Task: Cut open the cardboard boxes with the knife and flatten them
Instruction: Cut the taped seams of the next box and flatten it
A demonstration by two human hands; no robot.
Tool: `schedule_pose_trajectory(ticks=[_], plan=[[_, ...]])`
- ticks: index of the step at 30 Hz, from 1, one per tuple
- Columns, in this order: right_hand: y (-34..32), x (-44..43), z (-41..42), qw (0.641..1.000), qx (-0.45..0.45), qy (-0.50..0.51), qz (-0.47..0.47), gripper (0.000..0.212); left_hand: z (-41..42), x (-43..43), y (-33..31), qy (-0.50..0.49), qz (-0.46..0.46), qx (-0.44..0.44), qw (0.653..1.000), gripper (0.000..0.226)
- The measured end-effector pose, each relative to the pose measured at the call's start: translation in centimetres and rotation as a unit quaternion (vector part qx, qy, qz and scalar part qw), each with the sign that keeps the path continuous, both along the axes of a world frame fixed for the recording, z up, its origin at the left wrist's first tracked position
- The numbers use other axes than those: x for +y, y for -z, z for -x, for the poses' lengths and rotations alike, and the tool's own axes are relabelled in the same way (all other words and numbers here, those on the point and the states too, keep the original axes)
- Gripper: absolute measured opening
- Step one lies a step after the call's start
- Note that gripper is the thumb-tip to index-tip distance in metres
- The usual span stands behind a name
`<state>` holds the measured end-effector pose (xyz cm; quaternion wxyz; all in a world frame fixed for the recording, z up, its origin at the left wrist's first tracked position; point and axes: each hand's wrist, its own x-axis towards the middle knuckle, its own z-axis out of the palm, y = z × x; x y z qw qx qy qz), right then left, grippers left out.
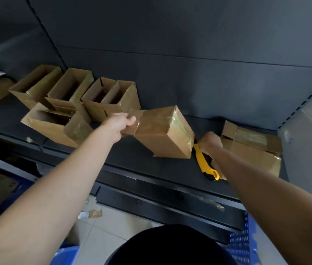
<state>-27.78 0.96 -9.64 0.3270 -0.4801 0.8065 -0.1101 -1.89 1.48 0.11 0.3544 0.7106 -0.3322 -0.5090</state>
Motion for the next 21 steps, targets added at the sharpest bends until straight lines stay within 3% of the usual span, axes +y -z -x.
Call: schedule_pose_trajectory(ticks=[2, 4, 6, 8, 11, 12, 14, 16, 18, 21], plan=[[-1.5, -0.6, 0.0, 0.979, -0.178, 0.087, 0.037, 0.044, 0.0, 0.0, 1.3, -0.017, -0.031, 0.083, 0.996, 0.042], [-3.5, -0.5, -0.2, 0.928, -0.351, 0.12, -0.011, 0.049, 0.2, 0.1, 2.4, -0.039, -0.046, 0.139, 0.989, 0.04], [-4.8, -0.1, -0.2, 0.905, -0.412, 0.086, -0.059, 0.053, 0.6, 0.1, 3.3, -0.064, -0.049, 0.157, 0.984, 0.039], [-5.4, 0.0, -0.4, 0.912, -0.401, 0.059, -0.067, 0.056, 0.8, -0.2, 4.2, -0.085, -0.052, 0.087, 0.991, 0.041], [-6.2, 0.0, -1.6, 0.928, -0.366, 0.052, -0.049, 0.051, 0.8, -1.0, 4.8, -0.076, -0.037, -0.144, 0.986, 0.051], [-6.4, -0.1, -2.1, 0.931, -0.357, 0.051, -0.048, 0.05, 0.9, -1.0, 4.3, -0.07, -0.014, -0.172, 0.982, 0.049], [-6.8, -0.3, -2.9, 0.94, -0.336, 0.045, -0.046, 0.049, 1.2, -1.2, 3.1, -0.044, 0.026, -0.139, 0.989, 0.059], [-7.0, -0.5, -3.5, 0.943, -0.327, 0.038, -0.052, 0.049, 1.3, -1.7, 1.8, 0.009, 0.012, -0.058, 0.998, 0.088], [-7.2, -0.5, -4.0, 0.939, -0.338, 0.03, -0.06, 0.048, 1.2, -1.9, 0.9, 0.084, -0.005, -0.029, 0.996, 0.103], [-6.2, -1.0, -4.3, 0.935, -0.345, 0.078, -0.02, 0.061, 0.7, -2.2, 1.6, 0.126, -0.007, -0.087, 0.988, 0.087]])
